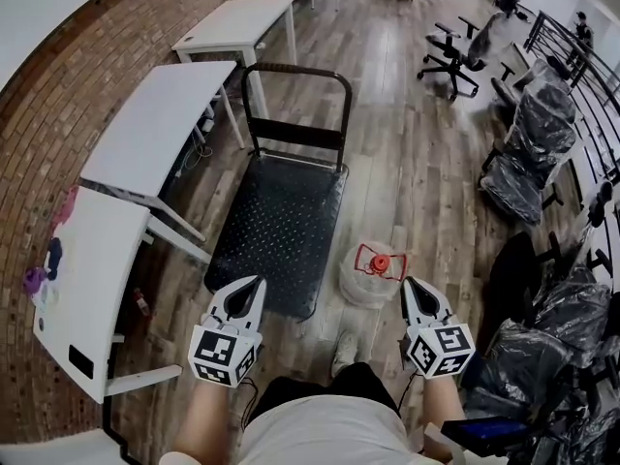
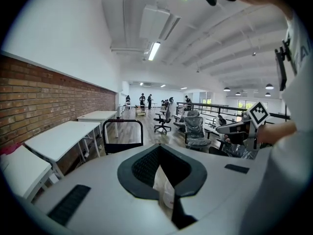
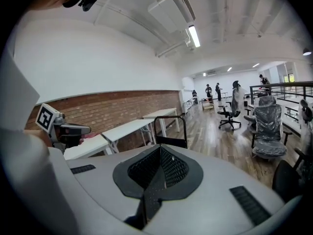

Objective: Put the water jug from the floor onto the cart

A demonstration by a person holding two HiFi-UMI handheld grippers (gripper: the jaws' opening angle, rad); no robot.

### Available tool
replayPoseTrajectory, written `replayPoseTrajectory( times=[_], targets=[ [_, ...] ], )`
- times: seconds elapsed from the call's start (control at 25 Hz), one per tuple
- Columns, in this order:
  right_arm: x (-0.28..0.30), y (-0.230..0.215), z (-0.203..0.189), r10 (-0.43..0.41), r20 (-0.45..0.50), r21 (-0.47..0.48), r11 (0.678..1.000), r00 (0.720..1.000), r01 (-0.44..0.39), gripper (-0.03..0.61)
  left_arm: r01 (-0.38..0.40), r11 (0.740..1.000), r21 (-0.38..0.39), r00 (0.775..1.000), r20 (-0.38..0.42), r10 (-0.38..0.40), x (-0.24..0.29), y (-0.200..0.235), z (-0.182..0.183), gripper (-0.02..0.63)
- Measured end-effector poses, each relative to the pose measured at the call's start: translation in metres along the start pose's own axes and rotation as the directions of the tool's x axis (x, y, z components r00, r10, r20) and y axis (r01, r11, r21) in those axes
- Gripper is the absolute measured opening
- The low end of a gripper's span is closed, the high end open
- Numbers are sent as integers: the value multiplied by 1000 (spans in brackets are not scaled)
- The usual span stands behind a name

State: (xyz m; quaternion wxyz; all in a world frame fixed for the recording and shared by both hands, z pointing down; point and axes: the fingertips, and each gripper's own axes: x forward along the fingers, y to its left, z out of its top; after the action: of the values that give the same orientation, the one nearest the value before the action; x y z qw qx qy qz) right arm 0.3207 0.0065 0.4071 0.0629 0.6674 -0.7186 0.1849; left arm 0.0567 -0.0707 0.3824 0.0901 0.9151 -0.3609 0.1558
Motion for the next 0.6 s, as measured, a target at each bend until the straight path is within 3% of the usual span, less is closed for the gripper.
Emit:
replayPoseTrajectory(
  times=[0.36,0.6],
  targets=[
    [60,-55,-16,80,-89,10,997,993,-79,3,-36,999,-29,996,-86,34,62,-15,-9,0],
    [85,-76,-35,55,-142,21,998,988,-53,3,-26,998,-50,993,-115,20,92,-6,-18,0]
  ],
)
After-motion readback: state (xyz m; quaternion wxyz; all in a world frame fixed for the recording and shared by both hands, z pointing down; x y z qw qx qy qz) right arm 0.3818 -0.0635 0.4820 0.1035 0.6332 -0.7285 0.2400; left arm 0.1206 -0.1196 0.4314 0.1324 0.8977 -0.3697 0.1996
